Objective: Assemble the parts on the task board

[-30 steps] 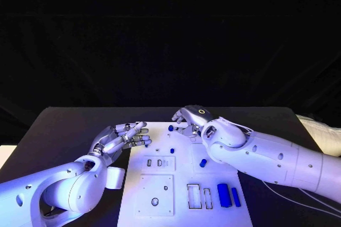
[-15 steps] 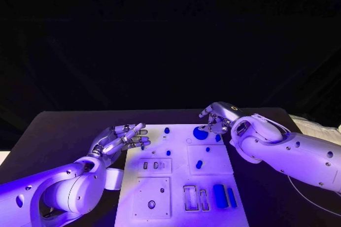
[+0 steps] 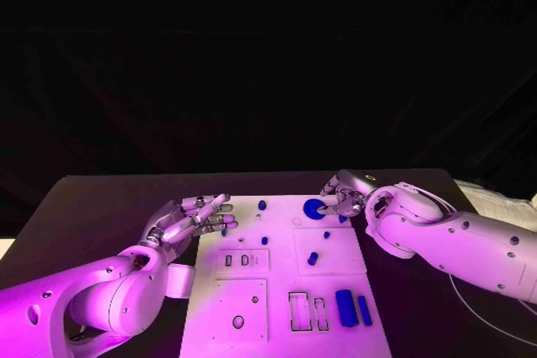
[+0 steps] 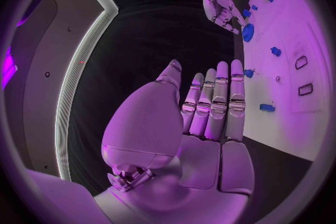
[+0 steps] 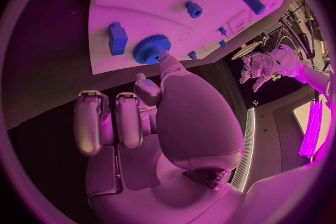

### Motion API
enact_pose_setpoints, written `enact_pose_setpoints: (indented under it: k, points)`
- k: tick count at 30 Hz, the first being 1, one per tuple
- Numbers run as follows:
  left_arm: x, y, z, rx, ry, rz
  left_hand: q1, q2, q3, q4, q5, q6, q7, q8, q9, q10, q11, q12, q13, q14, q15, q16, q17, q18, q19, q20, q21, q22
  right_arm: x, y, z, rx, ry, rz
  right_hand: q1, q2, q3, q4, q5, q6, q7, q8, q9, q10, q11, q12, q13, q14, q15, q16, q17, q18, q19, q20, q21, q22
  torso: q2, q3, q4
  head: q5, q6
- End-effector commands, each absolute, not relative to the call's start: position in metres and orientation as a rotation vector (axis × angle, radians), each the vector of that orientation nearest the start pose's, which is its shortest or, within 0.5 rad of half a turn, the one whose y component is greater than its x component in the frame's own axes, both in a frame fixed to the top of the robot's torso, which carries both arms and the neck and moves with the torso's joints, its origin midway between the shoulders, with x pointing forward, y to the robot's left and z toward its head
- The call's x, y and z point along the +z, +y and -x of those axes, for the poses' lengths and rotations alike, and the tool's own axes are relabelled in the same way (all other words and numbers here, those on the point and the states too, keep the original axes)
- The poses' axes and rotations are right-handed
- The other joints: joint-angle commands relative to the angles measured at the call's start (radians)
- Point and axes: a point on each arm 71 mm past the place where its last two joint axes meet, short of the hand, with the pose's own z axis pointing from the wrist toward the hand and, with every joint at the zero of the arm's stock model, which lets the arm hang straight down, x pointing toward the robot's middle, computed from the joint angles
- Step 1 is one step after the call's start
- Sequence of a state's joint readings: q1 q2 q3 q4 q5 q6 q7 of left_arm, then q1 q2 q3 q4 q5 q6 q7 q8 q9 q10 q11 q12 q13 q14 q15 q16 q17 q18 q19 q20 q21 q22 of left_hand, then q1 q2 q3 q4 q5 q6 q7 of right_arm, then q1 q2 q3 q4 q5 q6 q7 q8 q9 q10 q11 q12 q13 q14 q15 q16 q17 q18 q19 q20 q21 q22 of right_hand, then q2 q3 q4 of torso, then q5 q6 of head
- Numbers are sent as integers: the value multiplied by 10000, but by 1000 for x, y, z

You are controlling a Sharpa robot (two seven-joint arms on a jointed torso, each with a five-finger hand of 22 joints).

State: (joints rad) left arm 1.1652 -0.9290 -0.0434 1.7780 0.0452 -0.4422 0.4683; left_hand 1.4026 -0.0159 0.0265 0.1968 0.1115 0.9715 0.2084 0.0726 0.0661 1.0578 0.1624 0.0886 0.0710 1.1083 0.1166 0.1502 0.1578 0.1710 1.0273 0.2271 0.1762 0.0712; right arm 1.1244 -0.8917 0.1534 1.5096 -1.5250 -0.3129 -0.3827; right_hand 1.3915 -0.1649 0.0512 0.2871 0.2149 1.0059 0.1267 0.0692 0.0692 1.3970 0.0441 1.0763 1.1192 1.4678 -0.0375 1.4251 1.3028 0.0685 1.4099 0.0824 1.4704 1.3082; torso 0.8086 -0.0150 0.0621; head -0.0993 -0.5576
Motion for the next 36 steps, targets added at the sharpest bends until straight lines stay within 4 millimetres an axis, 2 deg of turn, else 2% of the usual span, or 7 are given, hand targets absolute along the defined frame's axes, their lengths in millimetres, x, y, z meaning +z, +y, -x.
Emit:
enact_pose_setpoints:
  k: [1,11,15,18,22,28,36]
  points:
    - [-171,182,-434,-16480,13918,11539,64,0,-12,-56,-33,-65,35,-47,-11,-65,20,-46,-9,-25,40,-25,10,116,57,15,-38,-9,-160,-248,-504,3522,16706,-1207,-77,-27,-94,-15,17,39,51,49,8,163,-5,653,662,629,97,174,331,-211,147,14,105,409,0,-10,0,-5,-32]
    - [-171,182,-434,-16472,13927,11546,68,4,-12,-63,-33,-70,37,-50,-12,-72,22,-51,-11,-27,41,-28,13,116,57,15,-42,-10,-160,-241,-504,3647,16553,-1128,-116,52,-152,-20,41,114,57,93,17,448,12,1711,1716,680,119,413,733,-281,361,40,259,762,-6,-19,1,-18,-63]
    - [-171,182,-434,-16479,13941,11548,68,7,-13,-66,-33,-72,38,-51,-12,-76,23,-54,-12,-28,41,-30,16,116,57,16,-44,-11,-160,-240,-505,3630,16540,-1131,-121,75,-154,-22,54,126,58,99,17,520,15,1923,1918,686,122,442,779,-290,389,44,281,811,5,-19,4,67,-33]
    - [-171,182,-434,-16482,13955,11552,69,8,-13,-69,-34,-74,38,-51,-12,-78,24,-56,-13,-28,42,-31,18,116,58,16,-46,-11,-161,-240,-506,3586,16541,-1142,-133,104,-154,-21,62,145,56,108,18,589,15,2115,2098,698,125,487,856,-308,443,47,317,895,5,-15,13,47,-44]
    - [-171,181,-435,-16489,13970,11555,70,10,-14,-73,-34,-78,40,-53,-13,-84,25,-60,-15,-30,43,-34,20,115,58,16,-49,-12,-161,-240,-507,3505,16552,-1133,-139,133,-149,-24,72,164,53,117,20,641,15,2257,2230,713,125,538,946,-327,502,48,355,986,-6,-25,6,48,-57]
    - [-172,181,-435,-16501,13999,11561,70,10,-14,-73,-34,-78,40,-53,-13,-84,25,-60,-15,-30,43,-34,20,115,58,16,-49,-12,-164,-237,-510,3380,16638,-1018,-111,182,-127,-46,83,199,48,132,24,680,11,2376,2350,733,124,602,1055,-348,569,50,400,1091,3,-16,11,56,-88]
    - [-172,181,-435,-16508,14024,11569,70,10,-14,-73,-34,-78,40,-53,-13,-84,25,-60,-15,-30,43,-34,20,115,58,16,-49,-12,-165,-234,-512,3332,16655,-949,-9,349,-34,-104,168,289,38,170,34,687,0,2446,2449,734,121,627,1092,-355,589,48,421,1134,-3,-21,-2,79,-97]
